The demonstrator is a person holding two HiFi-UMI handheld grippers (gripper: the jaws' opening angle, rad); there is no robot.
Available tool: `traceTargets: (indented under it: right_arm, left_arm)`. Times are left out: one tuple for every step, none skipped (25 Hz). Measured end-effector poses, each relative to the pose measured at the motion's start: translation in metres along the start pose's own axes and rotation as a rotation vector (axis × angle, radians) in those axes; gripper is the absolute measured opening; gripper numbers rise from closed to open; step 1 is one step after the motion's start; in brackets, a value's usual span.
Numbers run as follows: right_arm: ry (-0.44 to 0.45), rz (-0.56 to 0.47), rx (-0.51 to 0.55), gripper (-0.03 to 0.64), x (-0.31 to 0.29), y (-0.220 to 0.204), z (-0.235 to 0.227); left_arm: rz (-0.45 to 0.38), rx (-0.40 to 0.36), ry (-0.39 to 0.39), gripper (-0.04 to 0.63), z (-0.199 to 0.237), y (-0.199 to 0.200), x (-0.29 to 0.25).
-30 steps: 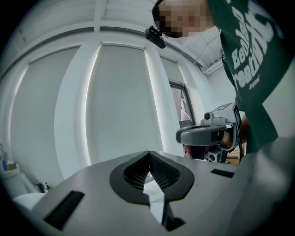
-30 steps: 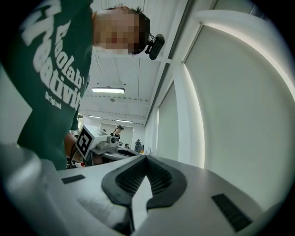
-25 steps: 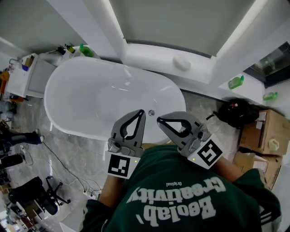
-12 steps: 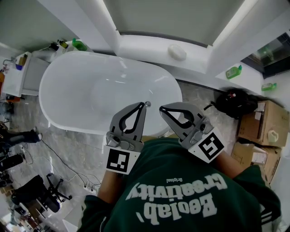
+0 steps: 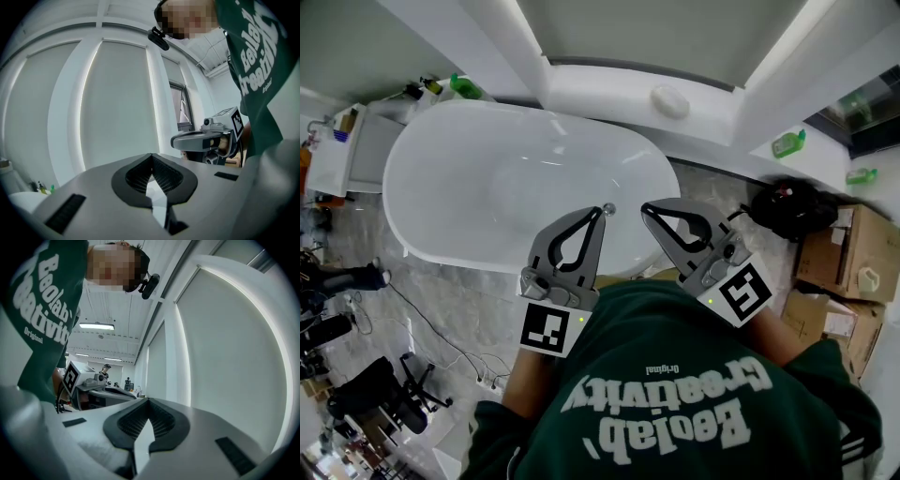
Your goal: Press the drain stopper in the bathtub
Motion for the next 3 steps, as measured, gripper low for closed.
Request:
traceTargets:
  right_arm:
    - [-0.004,0.0,-0.001,0.014,-0.0001,-0.0005,-0.0022]
    - [-0.008,0.0,-0.002,0.014,-0.0003,-0.0009,-0.0043]
    - [-0.011,0.0,-0.005,0.014,-0.0005,-0.0014,-0.0063]
  left_arm:
    - [0.001,-0.001,0.0,0.009,0.0005,-0.0003,-0.0008]
    - [0.003,-0.001,-0.001,0.009,0.001,-0.0005,-0.0017]
    - [0.005,-0.002,-0.003,0.009,0.0015,-0.0007,-0.0026]
Point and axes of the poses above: the fingertips, and each gripper's own axes: x backward along the fingers, z to its left, y out of its top, the point moved 10 cm from there along x, backward along the fingers, and after that the axes turned 7 degrees about x, right-handed, at the moved point
